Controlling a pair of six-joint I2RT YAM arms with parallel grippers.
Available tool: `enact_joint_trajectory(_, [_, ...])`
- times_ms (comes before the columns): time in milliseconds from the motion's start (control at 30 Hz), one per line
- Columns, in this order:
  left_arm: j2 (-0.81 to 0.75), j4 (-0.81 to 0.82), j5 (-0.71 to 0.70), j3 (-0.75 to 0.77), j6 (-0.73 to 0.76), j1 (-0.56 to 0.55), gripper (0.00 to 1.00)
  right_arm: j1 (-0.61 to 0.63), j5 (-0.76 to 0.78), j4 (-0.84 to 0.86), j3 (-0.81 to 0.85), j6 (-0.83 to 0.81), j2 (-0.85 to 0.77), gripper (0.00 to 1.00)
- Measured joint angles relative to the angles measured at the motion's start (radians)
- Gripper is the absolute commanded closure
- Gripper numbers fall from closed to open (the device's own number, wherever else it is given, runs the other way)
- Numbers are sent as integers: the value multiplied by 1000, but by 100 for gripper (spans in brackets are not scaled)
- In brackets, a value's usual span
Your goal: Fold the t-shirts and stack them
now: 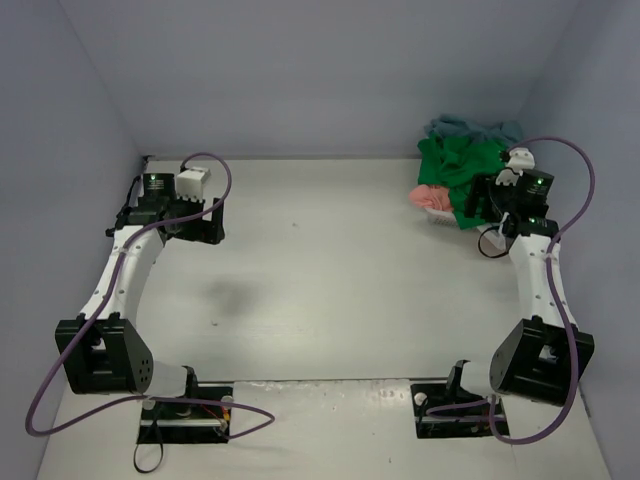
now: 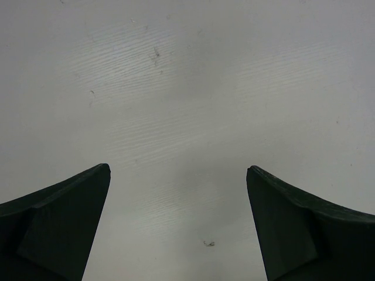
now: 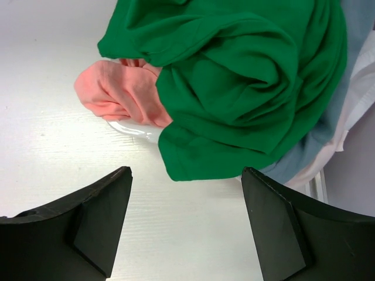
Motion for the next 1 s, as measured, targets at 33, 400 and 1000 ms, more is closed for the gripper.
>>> enact_joint_trajectory(33, [0, 0, 1, 0, -1, 0, 5, 7, -1, 0, 0, -3, 1, 28])
enact_joint_trajectory(400, [-26, 11, 22, -8, -2, 0, 5, 110, 132, -2, 170, -93, 272, 30])
enact_joint_trajectory(1000, [-47, 28, 23, -34, -12, 0, 5, 108, 247, -3, 405, -81, 401, 34])
